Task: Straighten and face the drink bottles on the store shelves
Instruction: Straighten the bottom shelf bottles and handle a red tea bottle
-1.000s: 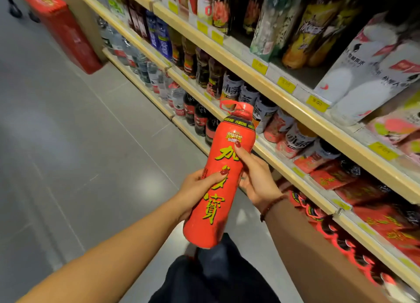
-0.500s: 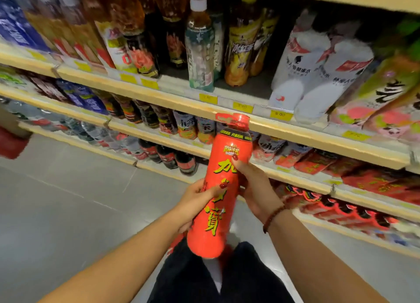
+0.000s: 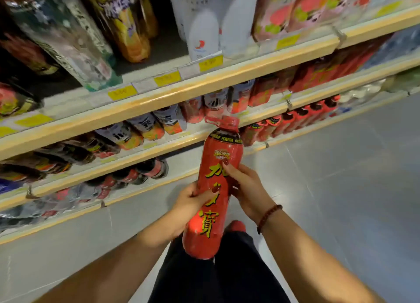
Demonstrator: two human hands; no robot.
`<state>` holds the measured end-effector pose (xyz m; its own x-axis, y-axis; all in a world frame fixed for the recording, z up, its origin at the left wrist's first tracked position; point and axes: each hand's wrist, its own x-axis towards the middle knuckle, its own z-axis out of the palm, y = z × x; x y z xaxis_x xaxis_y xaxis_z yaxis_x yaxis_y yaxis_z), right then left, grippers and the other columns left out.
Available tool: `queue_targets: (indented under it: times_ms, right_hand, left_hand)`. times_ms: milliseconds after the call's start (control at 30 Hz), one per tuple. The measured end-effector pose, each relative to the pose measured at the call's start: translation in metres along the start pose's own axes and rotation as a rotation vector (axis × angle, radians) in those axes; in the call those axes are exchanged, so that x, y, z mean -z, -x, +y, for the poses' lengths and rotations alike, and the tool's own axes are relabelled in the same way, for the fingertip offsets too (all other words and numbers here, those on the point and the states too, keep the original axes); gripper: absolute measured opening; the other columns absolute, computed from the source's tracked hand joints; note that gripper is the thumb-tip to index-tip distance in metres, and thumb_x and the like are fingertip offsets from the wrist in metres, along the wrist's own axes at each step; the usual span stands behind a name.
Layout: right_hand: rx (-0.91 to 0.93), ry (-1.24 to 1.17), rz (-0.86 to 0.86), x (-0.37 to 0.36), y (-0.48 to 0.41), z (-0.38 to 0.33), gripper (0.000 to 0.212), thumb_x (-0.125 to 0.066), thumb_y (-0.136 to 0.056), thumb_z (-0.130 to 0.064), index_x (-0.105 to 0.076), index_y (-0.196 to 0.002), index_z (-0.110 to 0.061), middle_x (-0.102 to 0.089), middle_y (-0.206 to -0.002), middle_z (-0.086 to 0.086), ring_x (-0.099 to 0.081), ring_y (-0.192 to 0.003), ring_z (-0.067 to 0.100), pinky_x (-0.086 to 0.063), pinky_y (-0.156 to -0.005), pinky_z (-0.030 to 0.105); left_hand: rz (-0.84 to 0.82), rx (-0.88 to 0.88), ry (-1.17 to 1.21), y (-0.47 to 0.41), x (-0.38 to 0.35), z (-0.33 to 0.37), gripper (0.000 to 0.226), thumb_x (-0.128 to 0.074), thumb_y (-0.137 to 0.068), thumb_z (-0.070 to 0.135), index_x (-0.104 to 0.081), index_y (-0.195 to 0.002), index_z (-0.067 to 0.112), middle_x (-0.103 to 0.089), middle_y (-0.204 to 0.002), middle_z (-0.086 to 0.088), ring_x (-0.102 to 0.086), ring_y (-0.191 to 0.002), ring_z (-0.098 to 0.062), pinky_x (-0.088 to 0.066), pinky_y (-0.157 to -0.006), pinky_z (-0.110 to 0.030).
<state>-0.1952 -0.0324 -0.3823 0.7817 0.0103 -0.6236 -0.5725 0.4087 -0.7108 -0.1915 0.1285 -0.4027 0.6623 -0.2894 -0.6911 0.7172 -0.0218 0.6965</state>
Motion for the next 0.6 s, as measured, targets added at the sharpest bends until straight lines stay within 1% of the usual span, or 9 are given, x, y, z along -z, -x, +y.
queue_targets:
  times_ms: [67, 133, 200, 300, 367, 467, 600]
  right_hand:
    - [-0.024, -0.03, 0.025, 0.017, -0.007, 0.013, 0.047, -0.074, -0.069, -0.04, -0.07, -0.106, -0.012, -0.076, -0.099, 0.004, -0.071, -0.087, 0.015, -0.054, -0.068, 0.023]
    - [-0.065, -0.076, 0.046, 0.031, -0.017, 0.028, 0.047, -0.076, -0.066, -0.038, -0.069, -0.104, -0.011, -0.076, -0.093, 0.002, -0.072, -0.082, 0.013, -0.053, -0.063, 0.02]
    - [-0.082, -0.115, 0.073, 0.049, -0.03, 0.045, 0.047, -0.077, -0.063, -0.037, -0.069, -0.101, -0.011, -0.076, -0.089, 0.001, -0.072, -0.078, 0.012, -0.053, -0.06, 0.019]
    - [-0.1, -0.171, 0.103, 0.075, -0.052, 0.066, 0.051, -0.079, -0.059, -0.038, -0.068, -0.1, -0.009, -0.076, -0.087, 0.001, -0.072, -0.076, 0.01, -0.053, -0.059, 0.018]
    - [-0.111, -0.183, 0.113, 0.091, -0.068, 0.077, 0.05, -0.079, -0.06, -0.036, -0.067, -0.1, -0.009, -0.076, -0.085, 0.001, -0.072, -0.075, 0.01, -0.053, -0.059, 0.018]
    - [-0.115, -0.192, 0.106, 0.116, -0.099, 0.092, 0.045, -0.078, -0.063, -0.033, -0.068, -0.1, -0.009, -0.077, -0.086, 0.002, -0.073, -0.077, 0.012, -0.055, -0.061, 0.02]
    - [-0.097, -0.186, 0.103, 0.142, -0.147, 0.119, 0.052, -0.078, -0.063, -0.033, -0.068, -0.106, -0.006, -0.077, -0.093, 0.005, -0.073, -0.081, 0.014, -0.056, -0.063, 0.021]
  left_hand:
    - [-0.003, 0.03, -0.05, -0.013, -0.007, -0.018, 0.018, -0.066, -0.087, 0.01, -0.069, -0.102, 0.019, -0.076, -0.095, -0.007, -0.073, -0.082, -0.024, -0.058, -0.067, -0.027]
    - [0.03, 0.078, -0.099, -0.028, -0.012, -0.035, 0.017, -0.067, -0.086, 0.01, -0.069, -0.102, 0.017, -0.075, -0.094, -0.007, -0.072, -0.082, -0.025, -0.058, -0.069, -0.027]
    - [0.026, 0.132, -0.15, -0.045, -0.017, -0.055, 0.02, -0.071, -0.084, 0.018, -0.067, -0.103, 0.023, -0.076, -0.094, -0.002, -0.073, -0.084, -0.022, -0.058, -0.071, -0.028]
    - [0.027, 0.192, -0.16, -0.077, -0.022, -0.081, 0.019, -0.072, -0.083, 0.025, -0.064, -0.1, 0.029, -0.077, -0.088, 0.006, -0.073, -0.082, -0.012, -0.056, -0.062, -0.019]
    - [0.016, 0.213, -0.149, -0.099, -0.027, -0.097, 0.023, -0.072, -0.082, 0.026, -0.063, -0.103, 0.029, -0.077, -0.089, 0.006, -0.074, -0.081, -0.012, -0.055, -0.059, -0.018]
    - [-0.011, 0.211, -0.124, -0.136, -0.032, -0.118, 0.03, -0.075, -0.076, 0.032, -0.064, -0.103, 0.028, -0.077, -0.092, 0.005, -0.074, -0.082, -0.013, -0.055, -0.059, -0.018]
    - [-0.051, 0.185, -0.113, -0.193, -0.028, -0.149, 0.039, -0.08, -0.069, 0.038, -0.066, -0.104, 0.03, -0.076, -0.097, 0.003, -0.073, -0.086, -0.015, -0.055, -0.063, -0.018]
